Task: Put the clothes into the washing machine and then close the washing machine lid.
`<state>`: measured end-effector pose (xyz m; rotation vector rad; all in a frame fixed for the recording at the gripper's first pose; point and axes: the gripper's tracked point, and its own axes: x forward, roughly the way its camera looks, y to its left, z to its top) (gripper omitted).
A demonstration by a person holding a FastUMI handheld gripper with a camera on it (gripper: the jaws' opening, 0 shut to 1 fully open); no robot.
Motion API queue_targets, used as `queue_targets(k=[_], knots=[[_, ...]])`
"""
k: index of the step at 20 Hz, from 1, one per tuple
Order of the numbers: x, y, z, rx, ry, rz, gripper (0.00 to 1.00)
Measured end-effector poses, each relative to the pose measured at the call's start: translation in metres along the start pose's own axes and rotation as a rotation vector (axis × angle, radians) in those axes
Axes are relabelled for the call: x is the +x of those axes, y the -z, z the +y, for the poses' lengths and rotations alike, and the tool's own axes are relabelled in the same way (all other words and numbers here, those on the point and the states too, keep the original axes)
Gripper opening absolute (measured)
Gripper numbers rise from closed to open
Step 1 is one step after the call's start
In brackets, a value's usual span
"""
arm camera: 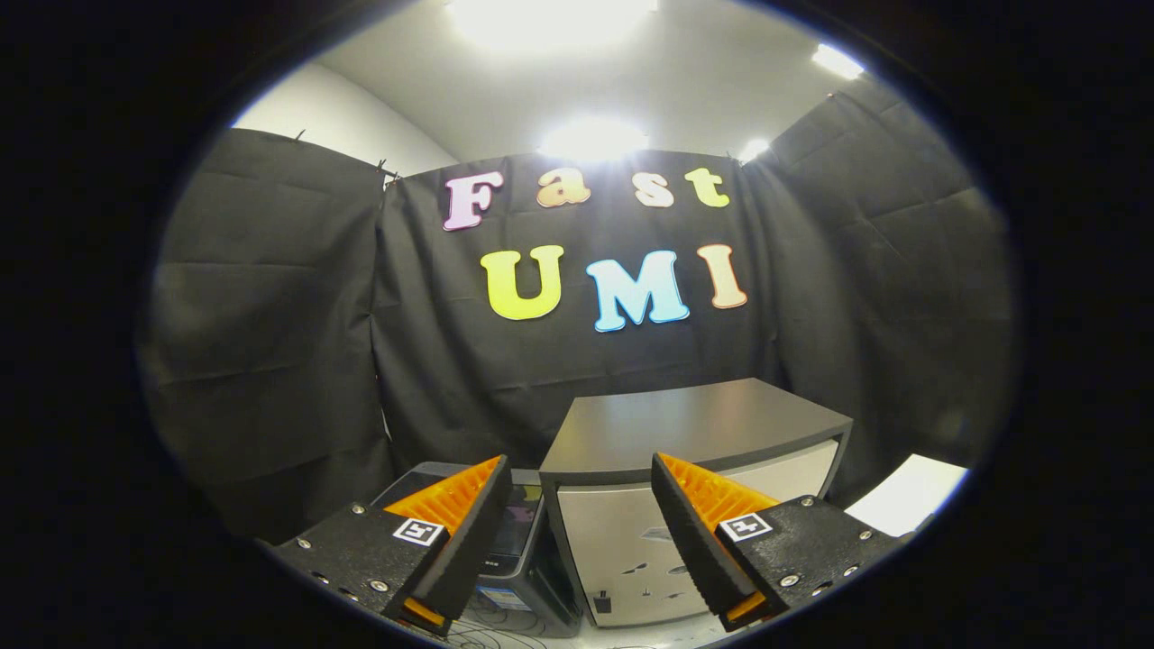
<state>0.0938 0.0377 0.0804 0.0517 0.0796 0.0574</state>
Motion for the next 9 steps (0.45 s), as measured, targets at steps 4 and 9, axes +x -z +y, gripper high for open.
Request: queue_targets(k=[4,9], knots=[[-0.0079,0.0056,-0.0017,-0.002,0.007,0.007,0.95],[-0.0119,0.0117,-0.0041,-0.006,0.007,0.016,0.95]])
